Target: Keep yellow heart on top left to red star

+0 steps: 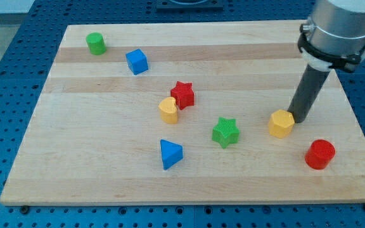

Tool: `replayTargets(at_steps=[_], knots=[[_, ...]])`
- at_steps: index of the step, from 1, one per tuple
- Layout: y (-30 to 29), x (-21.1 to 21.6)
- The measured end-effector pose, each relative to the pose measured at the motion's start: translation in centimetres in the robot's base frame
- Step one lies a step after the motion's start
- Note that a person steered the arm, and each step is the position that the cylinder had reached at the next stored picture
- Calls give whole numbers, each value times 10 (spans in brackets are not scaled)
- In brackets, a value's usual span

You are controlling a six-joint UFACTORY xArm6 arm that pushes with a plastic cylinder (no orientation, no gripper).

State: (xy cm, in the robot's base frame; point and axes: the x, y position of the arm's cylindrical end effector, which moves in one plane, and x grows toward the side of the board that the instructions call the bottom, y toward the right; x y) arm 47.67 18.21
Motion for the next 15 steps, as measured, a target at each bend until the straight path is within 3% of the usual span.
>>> replayTargets(at_steps=[4,6,7,11,13,15], knots=[[-21,29],[-10,-84],[-24,-95],[-125,-76],[-163,-34],[-191,-23]])
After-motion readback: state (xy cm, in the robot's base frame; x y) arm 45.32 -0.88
